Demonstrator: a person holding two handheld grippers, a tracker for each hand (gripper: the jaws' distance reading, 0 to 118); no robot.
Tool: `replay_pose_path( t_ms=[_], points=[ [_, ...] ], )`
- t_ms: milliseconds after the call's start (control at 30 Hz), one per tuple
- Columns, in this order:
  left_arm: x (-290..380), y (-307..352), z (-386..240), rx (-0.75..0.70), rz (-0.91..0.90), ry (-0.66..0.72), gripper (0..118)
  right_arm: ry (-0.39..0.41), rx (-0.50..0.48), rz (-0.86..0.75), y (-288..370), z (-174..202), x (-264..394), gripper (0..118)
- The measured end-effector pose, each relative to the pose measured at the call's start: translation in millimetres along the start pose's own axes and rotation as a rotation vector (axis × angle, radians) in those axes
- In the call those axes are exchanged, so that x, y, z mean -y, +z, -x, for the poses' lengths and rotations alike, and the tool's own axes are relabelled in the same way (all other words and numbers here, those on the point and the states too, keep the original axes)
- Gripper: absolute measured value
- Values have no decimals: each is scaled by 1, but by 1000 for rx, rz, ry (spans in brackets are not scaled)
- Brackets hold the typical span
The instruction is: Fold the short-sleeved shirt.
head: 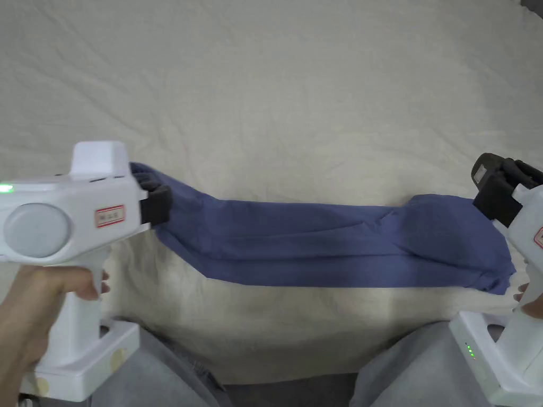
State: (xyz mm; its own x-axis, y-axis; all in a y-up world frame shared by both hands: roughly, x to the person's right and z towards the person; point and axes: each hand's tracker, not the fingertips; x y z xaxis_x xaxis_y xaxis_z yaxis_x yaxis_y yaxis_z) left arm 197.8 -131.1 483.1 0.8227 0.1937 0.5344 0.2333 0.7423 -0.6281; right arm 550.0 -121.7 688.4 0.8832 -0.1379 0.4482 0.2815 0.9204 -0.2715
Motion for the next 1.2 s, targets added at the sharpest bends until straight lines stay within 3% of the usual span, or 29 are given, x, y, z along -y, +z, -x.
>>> replay_pose_path(
  t_ms=[133, 400, 433, 467, 500, 533, 567, 700, 767, 800, 867, 900, 933, 1000, 1200],
  points=[
    [-2, -28, -62, 118, 28, -11, 11, -31, -1, -25, 13, -16, 0, 2],
    [39, -143, -156, 128, 262, -32, 11, -74, 82, -45, 38, -62, 4, 2],
    [46, -156, -163, 129, 296, -30, 17, -85, 98, -44, 40, -68, 5, 2],
    [52, -166, -165, 158, 330, -19, 33, -96, 111, -43, 42, -72, 7, 2],
    [57, -175, -167, 177, 372, 12, 69, -104, 119, -41, 43, -76, 8, 2],
    [61, -179, -169, 190, 412, 34, 88, -112, 127, -36, 44, -80, 9, 2],
    [61, -177, -169, 204, 407, 64, 98, -116, 130, -33, 44, -82, 10, 2],
    [35, -143, -156, 272, 247, 114, 92, -119, 137, -21, 43, -85, 14, 2],
    [18, -126, -143, 243, 133, 128, 88, -129, 127, -16, 41, -84, 15, 2],
    [10, -119, -137, 193, 77, 132, 79, -132, 119, -14, 41, -84, 15, 2],
    [-2, -112, -126, 59, -1, 108, 42, -136, 107, -17, 39, -81, 16, 2],
    [-4, -113, -122, -20, -6, 65, 11, -135, 99, -17, 38, -80, 16, 2],
    [-2, -117, -119, -84, 3, 31, 2, -135, 91, -18, 37, -79, 16, 2],
    [7, -121, -118, -102, 56, 2, 1, -137, 77, -17, 35, -76, 16, 2],
    [74, -149, -149, 38, 248, 16, 1, -135, 61, -13, 34, -74, 17, 2]
  ],
)
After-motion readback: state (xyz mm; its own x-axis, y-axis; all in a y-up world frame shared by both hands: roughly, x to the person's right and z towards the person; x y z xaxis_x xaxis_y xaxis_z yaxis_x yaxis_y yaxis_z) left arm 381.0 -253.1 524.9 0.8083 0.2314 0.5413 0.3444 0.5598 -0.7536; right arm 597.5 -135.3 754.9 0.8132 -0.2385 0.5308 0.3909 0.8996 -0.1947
